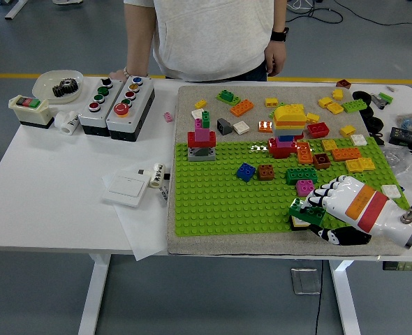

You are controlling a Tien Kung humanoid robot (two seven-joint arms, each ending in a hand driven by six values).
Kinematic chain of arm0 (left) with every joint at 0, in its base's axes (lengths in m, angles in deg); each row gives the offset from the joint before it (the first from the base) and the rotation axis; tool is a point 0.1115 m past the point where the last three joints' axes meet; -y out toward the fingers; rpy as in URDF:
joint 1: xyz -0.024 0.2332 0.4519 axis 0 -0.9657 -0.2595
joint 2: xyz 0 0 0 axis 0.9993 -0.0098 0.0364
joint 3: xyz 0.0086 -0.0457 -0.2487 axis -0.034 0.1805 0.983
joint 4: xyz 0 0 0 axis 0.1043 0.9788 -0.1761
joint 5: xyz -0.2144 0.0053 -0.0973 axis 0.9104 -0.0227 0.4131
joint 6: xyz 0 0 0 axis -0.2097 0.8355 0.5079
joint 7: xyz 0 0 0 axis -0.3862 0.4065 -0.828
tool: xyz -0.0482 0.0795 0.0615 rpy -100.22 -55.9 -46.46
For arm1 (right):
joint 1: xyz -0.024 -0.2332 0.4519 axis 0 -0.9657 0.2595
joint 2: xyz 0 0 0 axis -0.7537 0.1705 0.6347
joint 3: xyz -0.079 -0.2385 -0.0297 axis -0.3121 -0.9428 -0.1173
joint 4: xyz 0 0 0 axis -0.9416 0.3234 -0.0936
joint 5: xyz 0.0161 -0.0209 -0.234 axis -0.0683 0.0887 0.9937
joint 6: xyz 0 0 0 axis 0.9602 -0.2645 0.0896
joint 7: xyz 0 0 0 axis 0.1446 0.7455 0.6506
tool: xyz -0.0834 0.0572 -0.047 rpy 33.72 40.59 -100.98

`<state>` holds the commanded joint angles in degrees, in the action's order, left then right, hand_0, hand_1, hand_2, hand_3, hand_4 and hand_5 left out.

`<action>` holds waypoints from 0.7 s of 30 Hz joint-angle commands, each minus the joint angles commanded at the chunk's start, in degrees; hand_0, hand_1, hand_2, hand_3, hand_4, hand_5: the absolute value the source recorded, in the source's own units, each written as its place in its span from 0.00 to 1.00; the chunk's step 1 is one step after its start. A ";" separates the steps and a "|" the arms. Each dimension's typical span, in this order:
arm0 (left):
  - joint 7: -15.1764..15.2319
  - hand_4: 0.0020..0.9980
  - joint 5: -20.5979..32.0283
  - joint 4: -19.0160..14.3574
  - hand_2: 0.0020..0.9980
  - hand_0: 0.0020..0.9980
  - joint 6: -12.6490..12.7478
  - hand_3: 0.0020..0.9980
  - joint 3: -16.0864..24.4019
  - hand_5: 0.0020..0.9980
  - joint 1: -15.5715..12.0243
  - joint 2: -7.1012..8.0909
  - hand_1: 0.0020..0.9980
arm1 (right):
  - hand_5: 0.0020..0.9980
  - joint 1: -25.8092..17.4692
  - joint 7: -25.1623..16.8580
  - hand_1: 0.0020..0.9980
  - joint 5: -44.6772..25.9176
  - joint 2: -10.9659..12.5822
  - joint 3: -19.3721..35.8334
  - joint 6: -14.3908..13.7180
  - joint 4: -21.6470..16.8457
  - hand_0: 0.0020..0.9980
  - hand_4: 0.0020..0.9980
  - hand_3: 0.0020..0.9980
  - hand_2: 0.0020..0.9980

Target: Pick up the brick,pile it on top of brick,press brick,pick up the brick,pile it on top of brick,press brick

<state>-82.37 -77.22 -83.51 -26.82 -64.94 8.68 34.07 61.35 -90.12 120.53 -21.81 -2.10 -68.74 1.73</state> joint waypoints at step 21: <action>0.21 0.68 0.51 0.01 0.78 0.79 -0.06 0.62 -0.30 0.64 0.35 0.03 0.79 | 0.29 -0.13 -0.30 0.45 -0.20 0.27 0.53 -0.32 -0.08 0.29 0.60 0.60 0.54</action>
<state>-82.16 -76.71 -83.50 -26.87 -65.24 9.04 34.10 61.22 -90.42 120.33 -21.53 -1.57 -69.06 1.65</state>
